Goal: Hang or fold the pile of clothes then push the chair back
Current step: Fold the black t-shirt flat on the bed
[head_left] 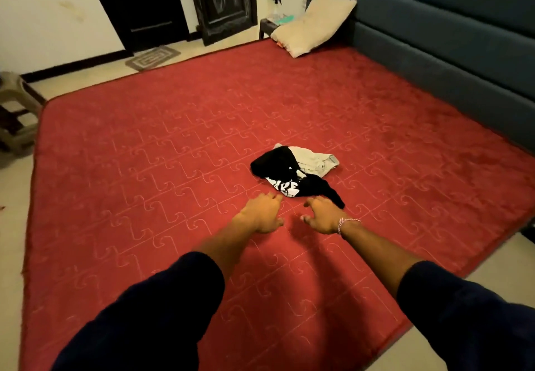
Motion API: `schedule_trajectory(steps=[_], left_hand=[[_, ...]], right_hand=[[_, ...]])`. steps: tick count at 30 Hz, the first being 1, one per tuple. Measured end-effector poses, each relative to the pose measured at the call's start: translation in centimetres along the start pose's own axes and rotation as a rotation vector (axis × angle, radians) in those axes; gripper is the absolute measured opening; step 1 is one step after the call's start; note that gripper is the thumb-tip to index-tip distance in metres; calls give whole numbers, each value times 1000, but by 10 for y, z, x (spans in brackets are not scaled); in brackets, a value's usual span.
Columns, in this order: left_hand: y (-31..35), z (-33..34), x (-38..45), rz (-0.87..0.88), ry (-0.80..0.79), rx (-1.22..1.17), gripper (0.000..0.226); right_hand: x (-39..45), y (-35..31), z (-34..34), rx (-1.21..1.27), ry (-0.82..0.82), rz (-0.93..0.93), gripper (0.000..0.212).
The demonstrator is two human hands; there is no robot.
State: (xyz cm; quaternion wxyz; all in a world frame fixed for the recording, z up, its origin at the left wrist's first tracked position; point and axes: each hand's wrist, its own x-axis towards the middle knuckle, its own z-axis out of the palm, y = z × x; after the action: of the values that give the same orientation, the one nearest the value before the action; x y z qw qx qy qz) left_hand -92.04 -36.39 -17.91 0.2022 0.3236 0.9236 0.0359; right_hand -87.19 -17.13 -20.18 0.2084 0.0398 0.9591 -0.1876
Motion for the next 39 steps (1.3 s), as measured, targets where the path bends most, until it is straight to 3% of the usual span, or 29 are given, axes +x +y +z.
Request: schedule_trajectory(steps=[6, 15, 20, 23, 27, 31, 34, 39], left_hand=[[-10, 27, 81, -80, 39, -201, 46], [-37, 69, 166, -137, -16, -284, 52], [-39, 84, 179, -186, 20, -424, 47], [-35, 88, 181, -185, 47, -467, 47], [-33, 89, 183, -210, 54, -518, 41], [-26, 85, 185, -325, 92, -804, 34], [-13, 75, 190, -367, 158, -1004, 24], [-4, 61, 188, -652, 232, -1427, 30]], right_hand=[[96, 58, 19, 140, 9, 72, 39], [207, 100, 53, 280, 57, 193, 51], [213, 99, 66, 440, 291, 283, 48], [221, 101, 61, 359, 377, 400, 59], [231, 111, 61, 191, 314, 442, 39], [216, 108, 67, 99, 430, 302, 29], [197, 95, 67, 441, 392, 63, 23], [152, 49, 58, 806, 319, -135, 16]])
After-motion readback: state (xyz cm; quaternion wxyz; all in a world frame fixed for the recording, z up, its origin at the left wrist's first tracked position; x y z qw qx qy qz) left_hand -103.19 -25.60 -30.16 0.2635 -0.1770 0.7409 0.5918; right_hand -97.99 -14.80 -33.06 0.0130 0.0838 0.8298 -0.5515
